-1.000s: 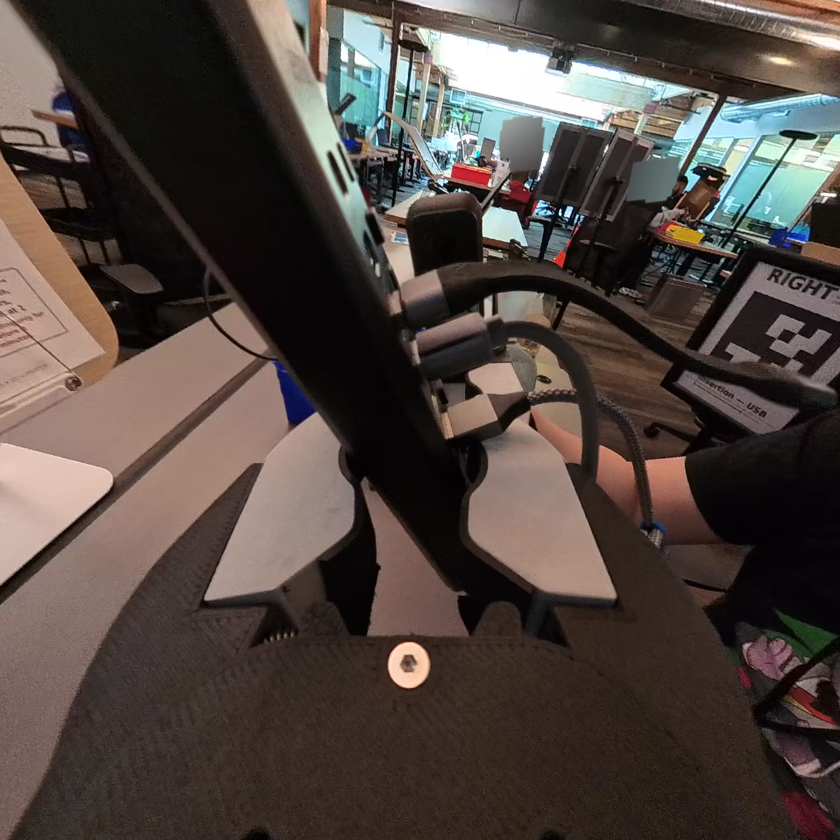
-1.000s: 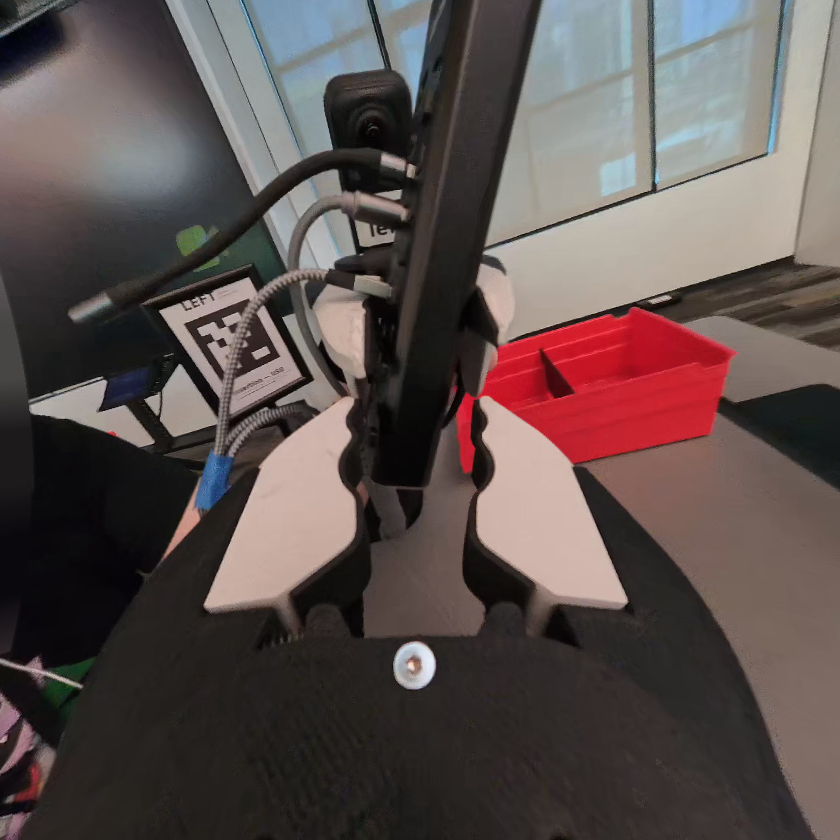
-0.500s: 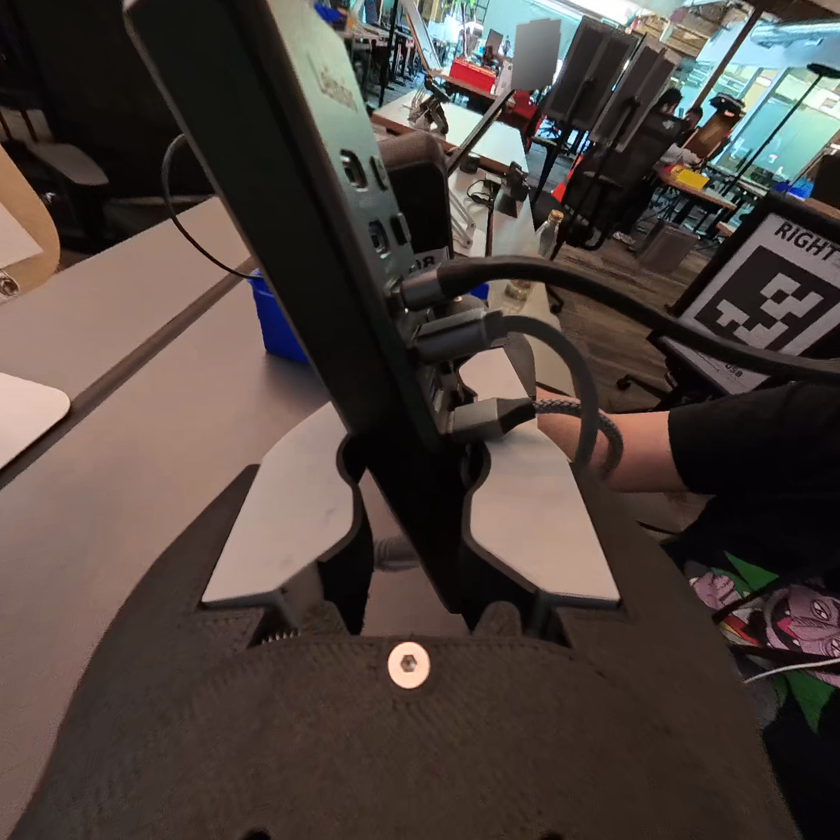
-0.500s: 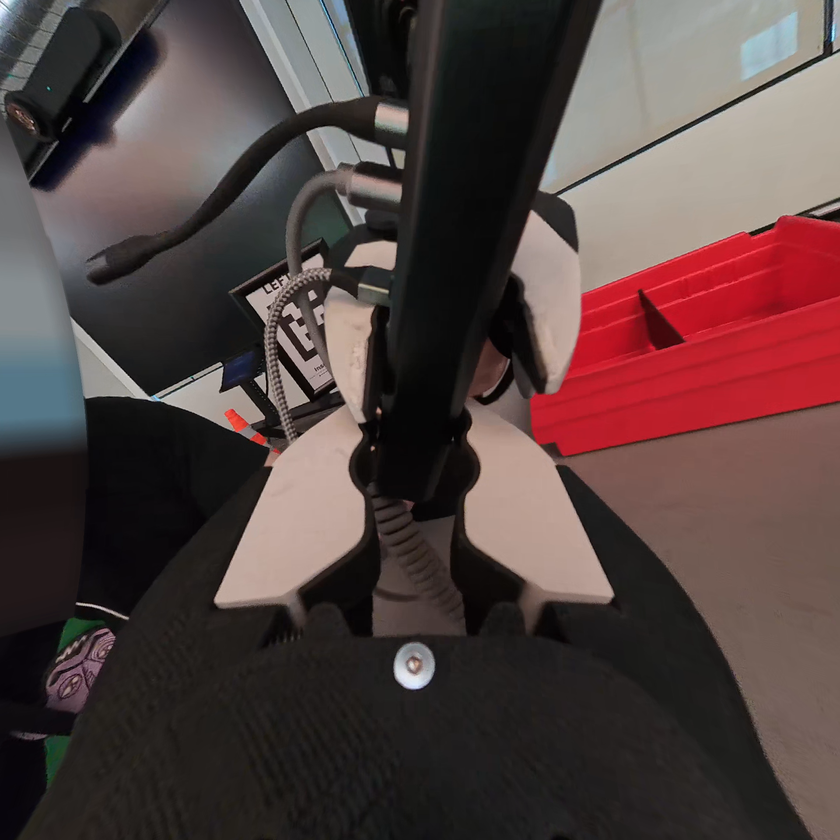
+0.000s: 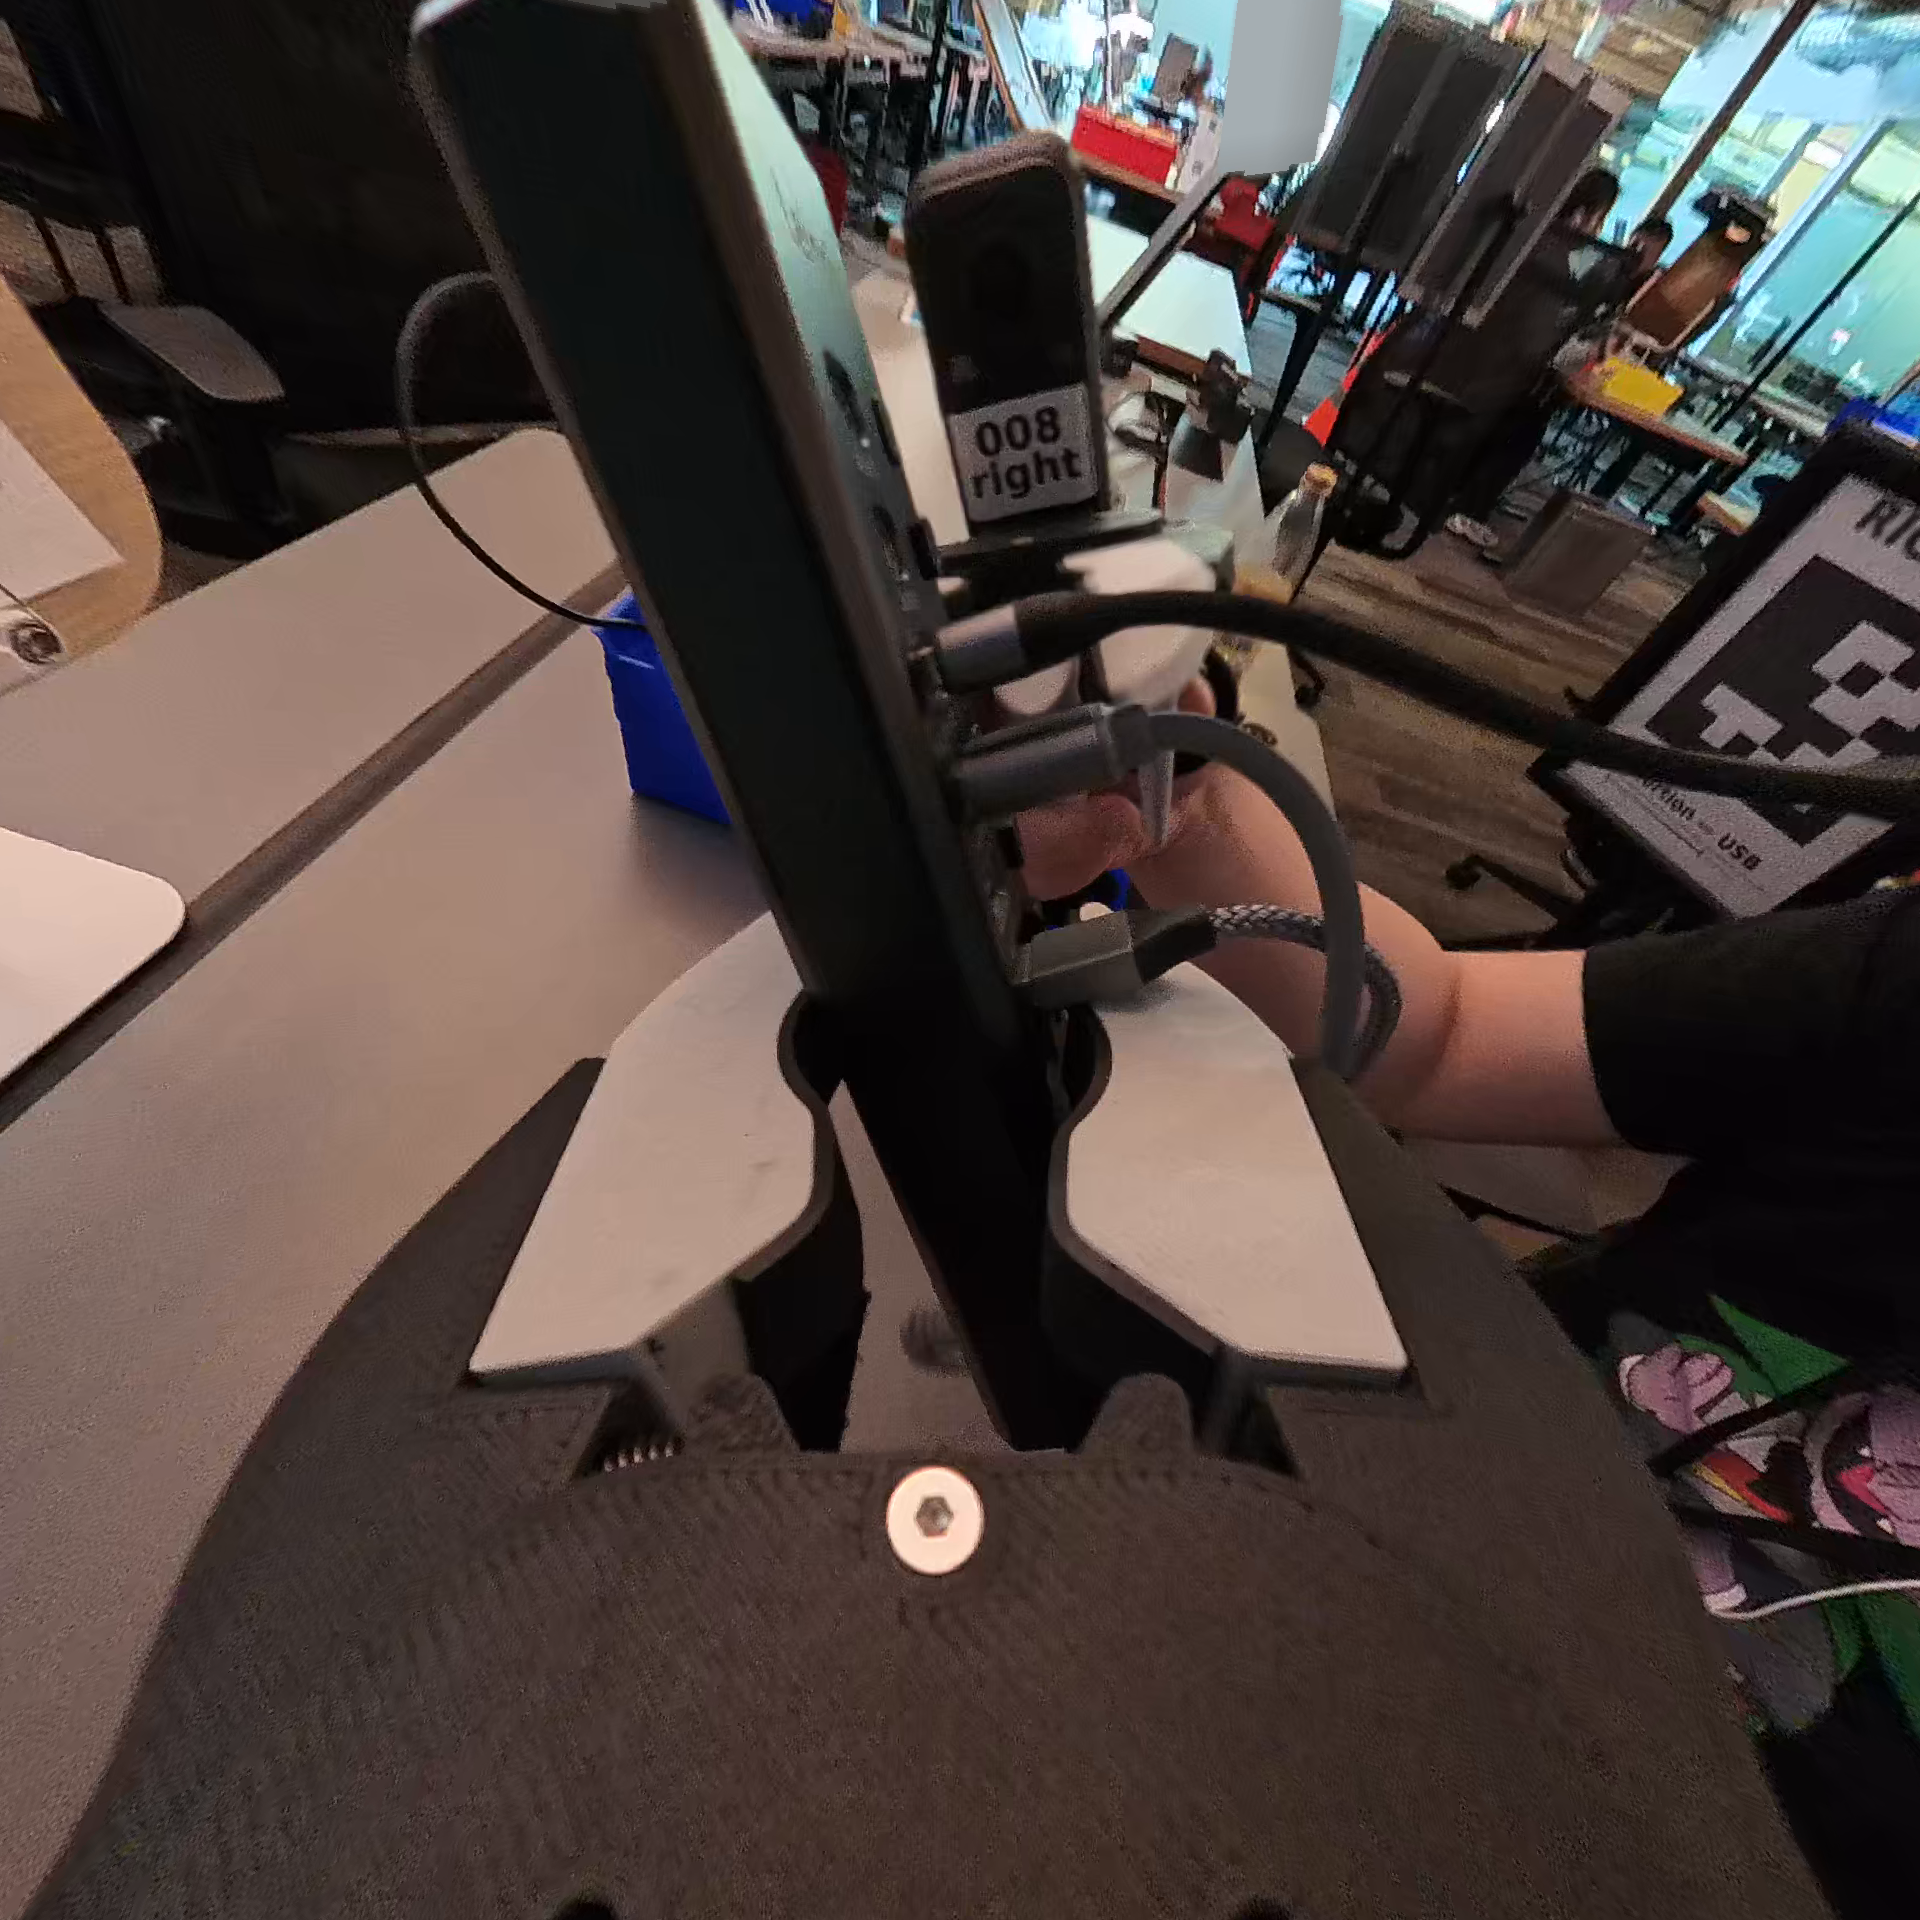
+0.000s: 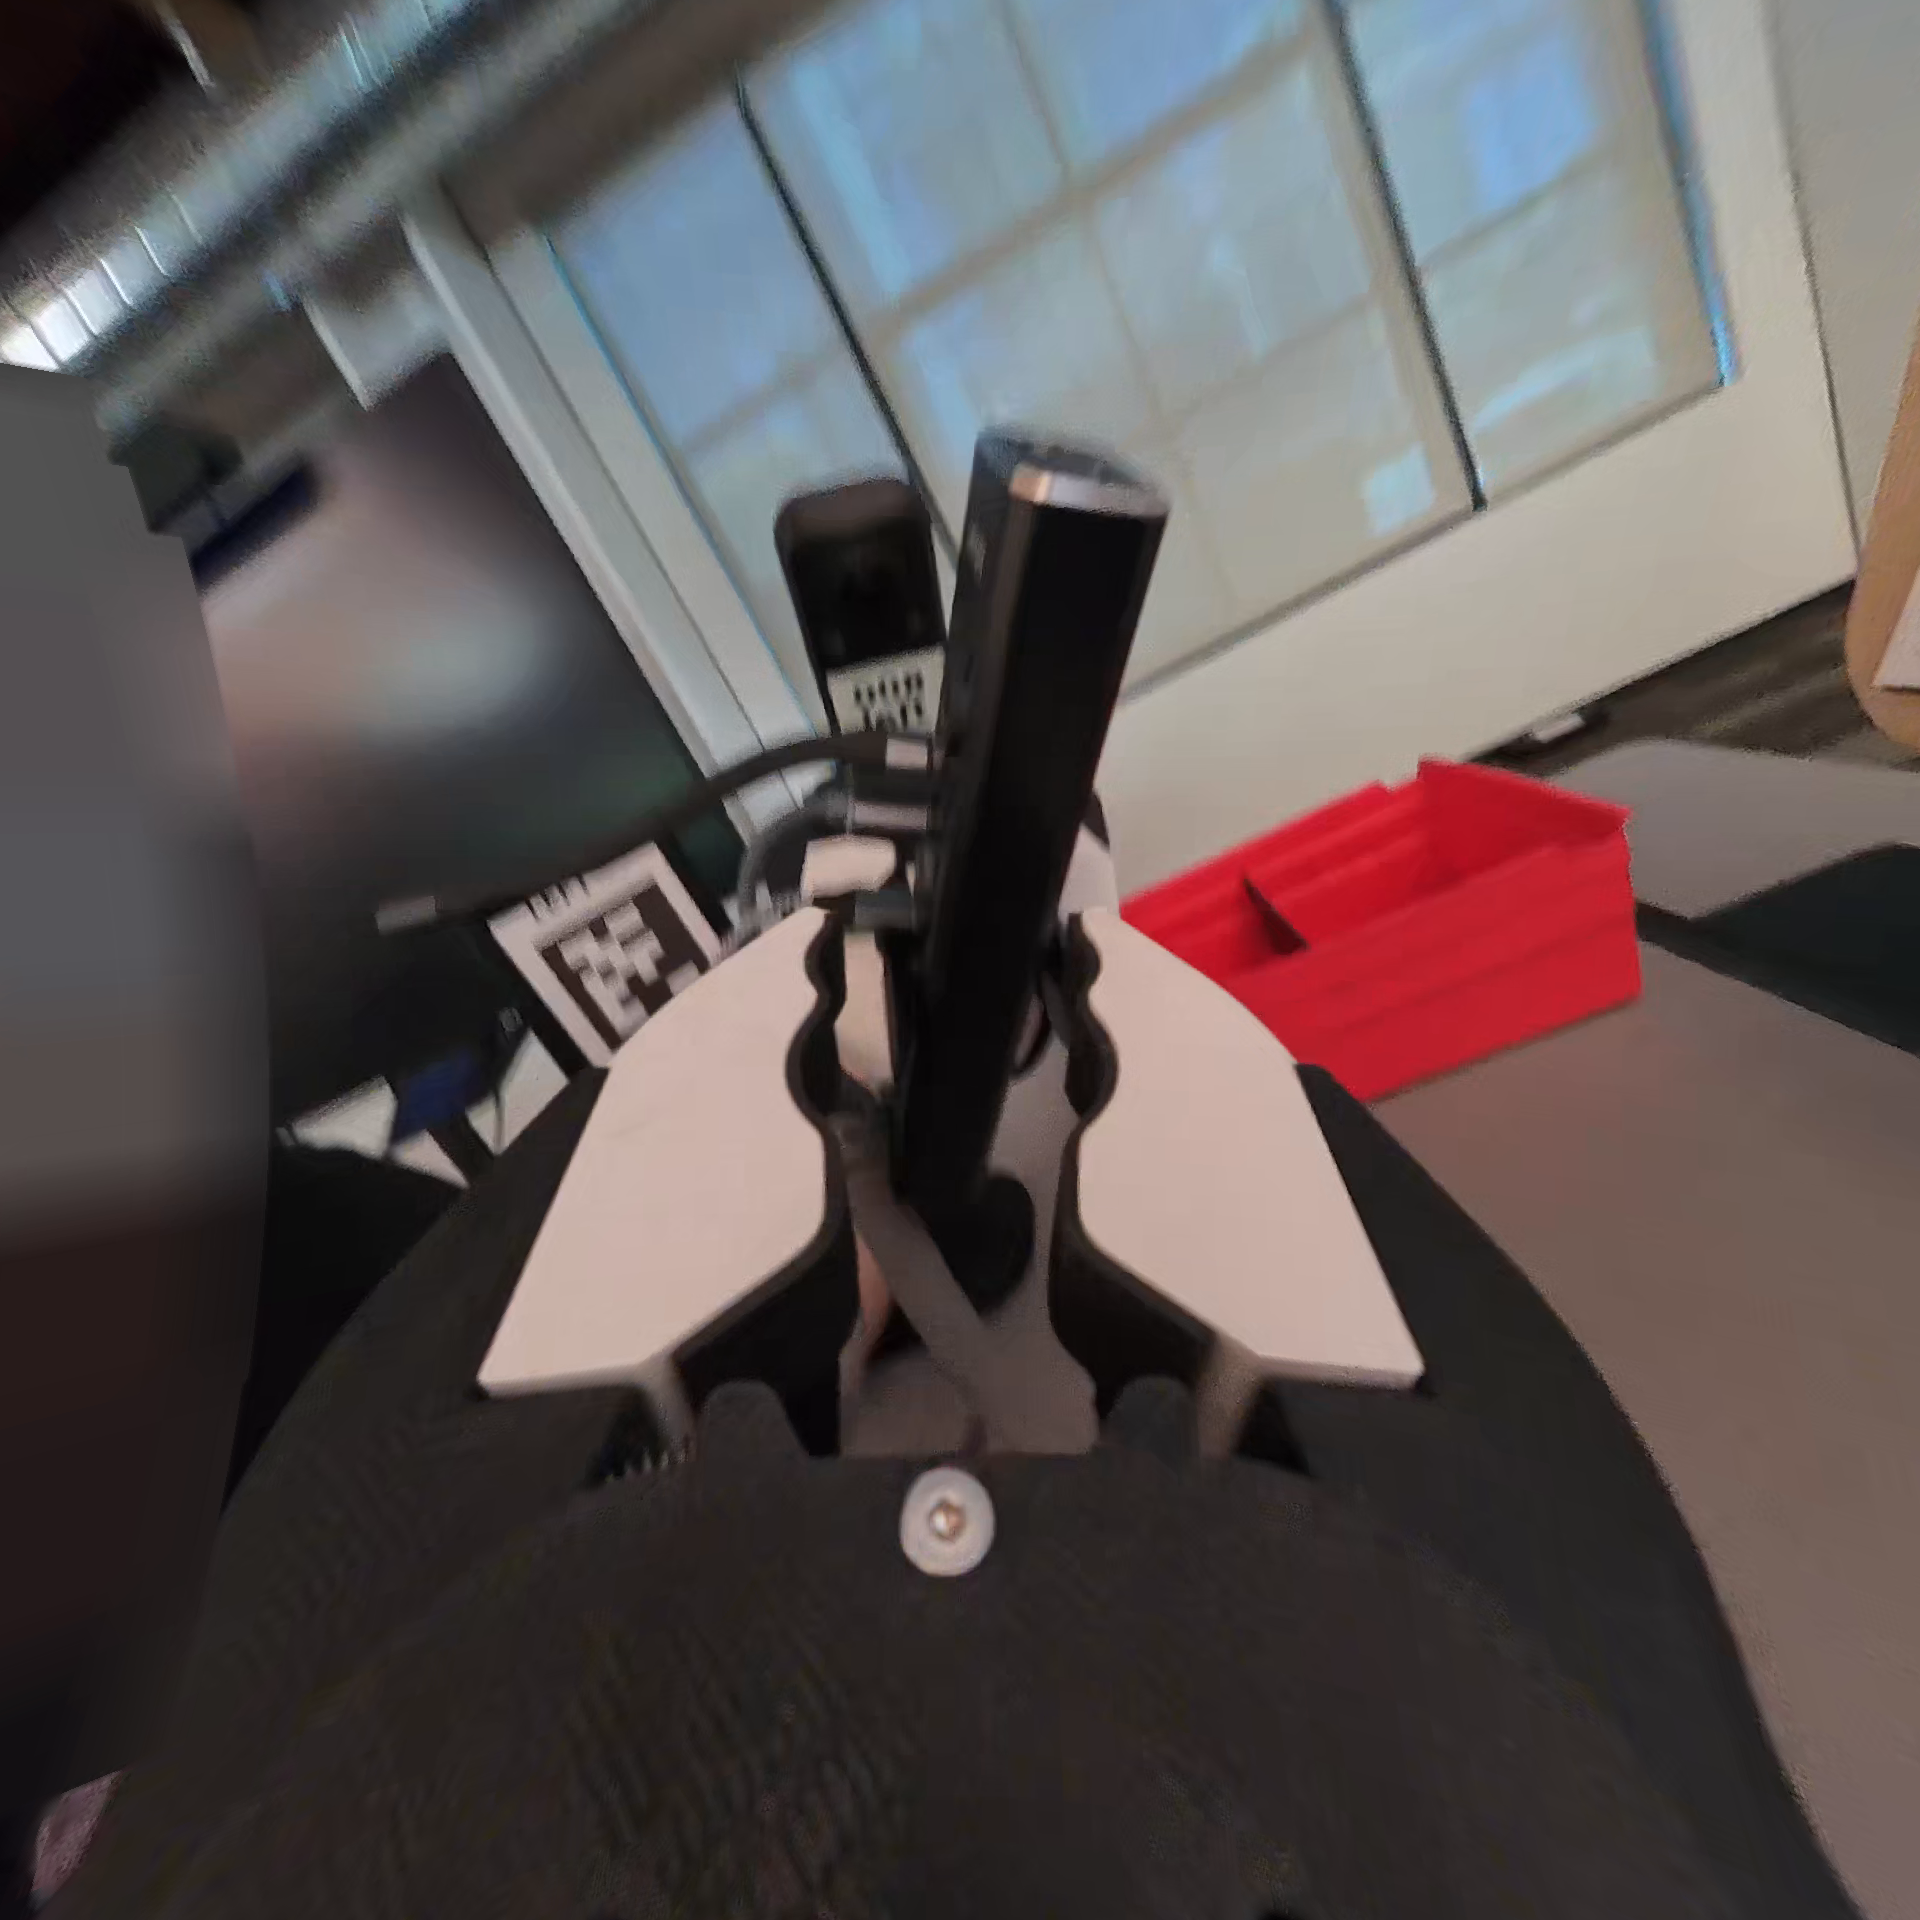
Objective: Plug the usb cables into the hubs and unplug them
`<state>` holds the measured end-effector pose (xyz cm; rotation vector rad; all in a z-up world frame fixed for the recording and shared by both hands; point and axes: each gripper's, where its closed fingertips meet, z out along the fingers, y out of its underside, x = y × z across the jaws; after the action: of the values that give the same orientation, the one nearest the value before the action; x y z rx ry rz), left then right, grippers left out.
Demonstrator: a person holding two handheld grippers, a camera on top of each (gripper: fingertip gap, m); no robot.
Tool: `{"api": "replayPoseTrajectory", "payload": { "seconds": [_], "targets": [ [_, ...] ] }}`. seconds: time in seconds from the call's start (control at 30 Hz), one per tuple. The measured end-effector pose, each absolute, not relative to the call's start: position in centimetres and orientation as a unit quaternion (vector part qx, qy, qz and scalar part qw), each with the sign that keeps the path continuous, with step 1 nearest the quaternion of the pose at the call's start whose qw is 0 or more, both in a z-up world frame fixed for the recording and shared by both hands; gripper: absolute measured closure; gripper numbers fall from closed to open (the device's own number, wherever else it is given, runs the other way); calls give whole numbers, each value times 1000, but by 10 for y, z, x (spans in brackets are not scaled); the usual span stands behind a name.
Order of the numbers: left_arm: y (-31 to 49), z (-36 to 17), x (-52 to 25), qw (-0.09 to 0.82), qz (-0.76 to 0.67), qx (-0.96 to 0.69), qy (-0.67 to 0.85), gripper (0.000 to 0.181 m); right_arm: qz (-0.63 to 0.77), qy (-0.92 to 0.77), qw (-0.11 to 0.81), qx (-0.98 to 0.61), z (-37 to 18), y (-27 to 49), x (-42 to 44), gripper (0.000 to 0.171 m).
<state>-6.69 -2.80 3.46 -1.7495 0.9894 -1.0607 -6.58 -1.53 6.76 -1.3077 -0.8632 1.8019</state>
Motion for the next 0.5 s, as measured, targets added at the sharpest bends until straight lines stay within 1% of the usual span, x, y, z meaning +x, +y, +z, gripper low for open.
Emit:
{"api": "replayPoseTrajectory", "payload": {
  "seconds": [0.03,0.17,0.3,0.4,0.5],
  "targets": [
    [-29,31,-63,417,-418,-700,403,143,719,-314,363,-503,71,-13,-68,133],
    [-34,27,-49,404,-425,-693,419,143,750,-303,325,-489,68,-16,-77,143],
    [-36,29,-47,403,-436,-688,418,144,759,-308,323,-474,68,-18,-74,143],
    [-43,26,-46,373,-462,-687,418,144,781,-278,314,-463,71,-15,-75,143],
    [-36,26,-52,368,-472,-697,394,137,781,-253,326,-469,69,-5,-72,143]
  ]
}}
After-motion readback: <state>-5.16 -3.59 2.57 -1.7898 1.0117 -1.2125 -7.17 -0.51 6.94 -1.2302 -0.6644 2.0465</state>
